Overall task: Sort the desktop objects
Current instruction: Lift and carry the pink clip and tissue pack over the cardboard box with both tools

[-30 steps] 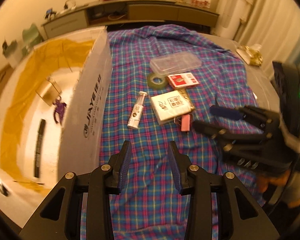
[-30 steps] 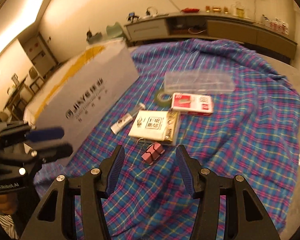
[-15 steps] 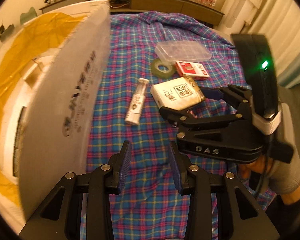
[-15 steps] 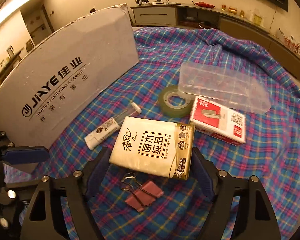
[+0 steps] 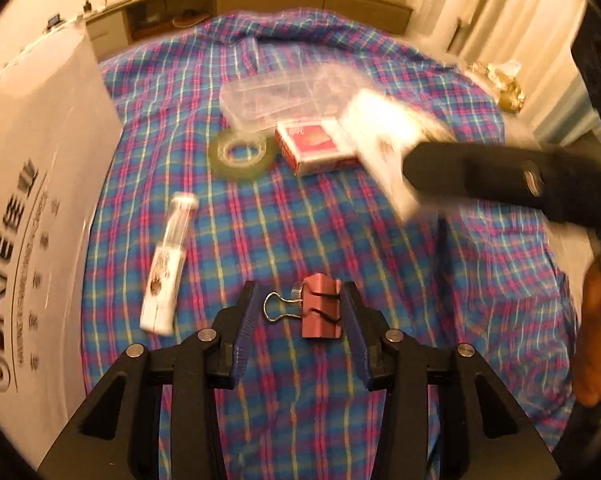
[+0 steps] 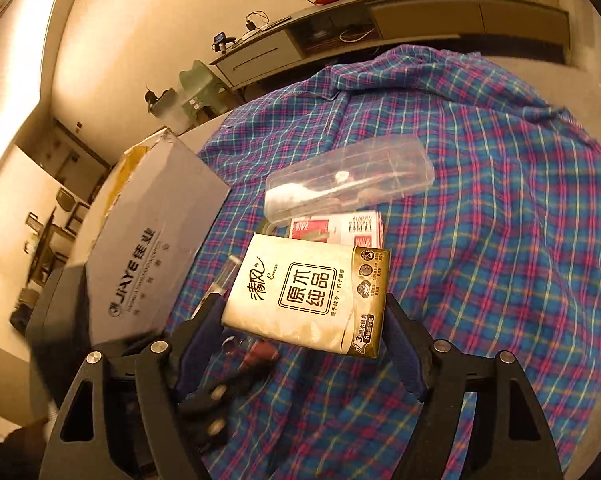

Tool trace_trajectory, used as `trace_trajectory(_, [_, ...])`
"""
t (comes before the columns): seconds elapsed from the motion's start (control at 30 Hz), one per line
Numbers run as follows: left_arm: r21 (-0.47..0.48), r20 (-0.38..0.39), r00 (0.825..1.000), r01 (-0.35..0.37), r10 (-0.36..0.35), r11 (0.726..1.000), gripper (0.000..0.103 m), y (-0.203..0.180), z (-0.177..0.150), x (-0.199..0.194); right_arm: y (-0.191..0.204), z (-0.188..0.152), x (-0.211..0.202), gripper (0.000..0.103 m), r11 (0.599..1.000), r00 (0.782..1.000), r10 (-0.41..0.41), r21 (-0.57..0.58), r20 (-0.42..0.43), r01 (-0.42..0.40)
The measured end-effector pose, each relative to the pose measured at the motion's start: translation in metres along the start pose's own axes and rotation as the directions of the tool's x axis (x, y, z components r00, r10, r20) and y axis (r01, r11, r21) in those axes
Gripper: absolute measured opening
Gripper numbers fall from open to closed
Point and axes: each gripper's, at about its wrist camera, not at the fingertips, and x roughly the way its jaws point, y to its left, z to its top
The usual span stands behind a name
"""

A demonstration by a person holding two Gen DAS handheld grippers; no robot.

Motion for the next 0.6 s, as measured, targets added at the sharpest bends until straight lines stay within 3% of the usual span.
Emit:
trace_trajectory(0.23, [-0.004, 0.026, 1.000, -0.002, 0.002, 1.000, 0.040, 0.005, -0.005, -0.003, 0.009, -0.008, -0.010, 0.077, 0.999, 1.000, 0.019, -0.026, -0.004, -0.020])
trace_trajectory(0.3, [-0.017, 0.026, 1.000, 0.011, -0.011, 1.000, 0.017, 0.008, -0.004, -0.005, 0.011, -0.008, -0.014, 0.077, 0.999, 1.000, 0.017, -0.038, 0.005, -0.017])
trace_trajectory(0.33, [-0.021, 0.031, 0.999, 0.017, -0.017, 1.000, 0.015, 0.007, -0.005, -0.008, 0.013, -0.009, -0.016, 0.077, 0.999, 1.000, 0.015, -0.046, 0.009, -0.014])
trace_trajectory(0.6, [-0.032, 0.076, 0.997, 0.002, 0.001, 0.999, 0.015, 0.009, -0.019, -0.046, 0.031, -0.027, -0.020, 0.077, 0.995, 1.000, -0.009, -0.098, 0.016, 0.010])
